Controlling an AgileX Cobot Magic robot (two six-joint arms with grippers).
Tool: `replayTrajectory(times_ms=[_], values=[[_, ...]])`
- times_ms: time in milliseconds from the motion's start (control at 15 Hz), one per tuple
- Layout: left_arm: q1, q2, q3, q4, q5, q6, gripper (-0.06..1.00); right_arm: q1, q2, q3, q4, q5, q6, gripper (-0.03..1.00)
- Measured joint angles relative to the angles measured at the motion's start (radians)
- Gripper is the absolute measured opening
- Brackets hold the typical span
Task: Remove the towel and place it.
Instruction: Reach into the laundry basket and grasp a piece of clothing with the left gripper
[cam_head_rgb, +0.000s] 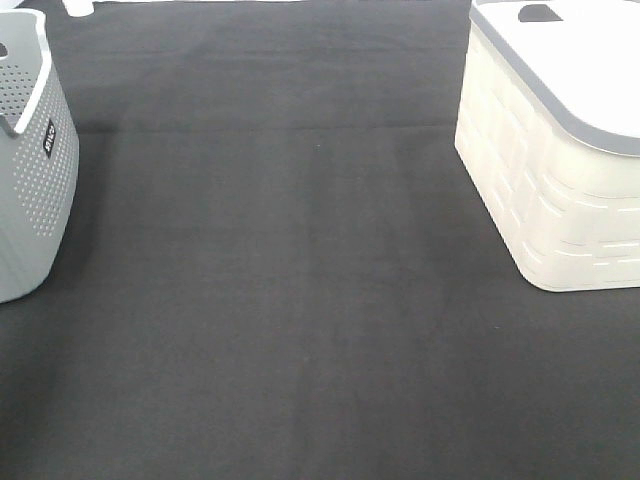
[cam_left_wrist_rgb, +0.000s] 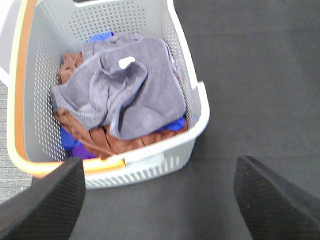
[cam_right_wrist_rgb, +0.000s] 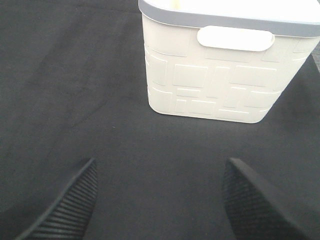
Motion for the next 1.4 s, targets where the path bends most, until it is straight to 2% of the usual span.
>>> replayTrajectory(times_ms=[200, 467, 533, 733, 1000, 1200, 1400], values=[[0.0, 0.165, -0.141, 0.047, 0.021, 0.0, 0.76, 0.0, 0.0, 0.0, 0.0, 0.0, 0.0, 0.7], [0.0, 0.378, -0.32, 0.189, 0.118, 0.01, 0.76, 0.0, 0.0, 0.0, 0.0, 0.0, 0.0, 0.7], [0.0, 0.446, -0.365, 0.25, 0.14, 0.04, 0.76, 0.0, 0.0, 0.0, 0.0, 0.0, 0.0, 0.7], [0.0, 0.543, -0.392, 0.336, 0.132, 0.217, 0.76, 0.0, 0.0, 0.0, 0.0, 0.0, 0.0, 0.7], [0.0, 0.673, -0.393, 0.425, 0.025, 0.518, 0.76, 0.0, 0.0, 0.0, 0.0, 0.0, 0.0, 0.7], [0.005, 0.751, -0.393, 0.435, -0.091, 0.603, 0.76, 0.0, 0.0, 0.0, 0.0, 0.0, 0.0, 0.7], [0.055, 0.818, -0.393, 0.378, -0.163, 0.615, 0.76, 0.0, 0.0, 0.0, 0.0, 0.0, 0.0, 0.7]])
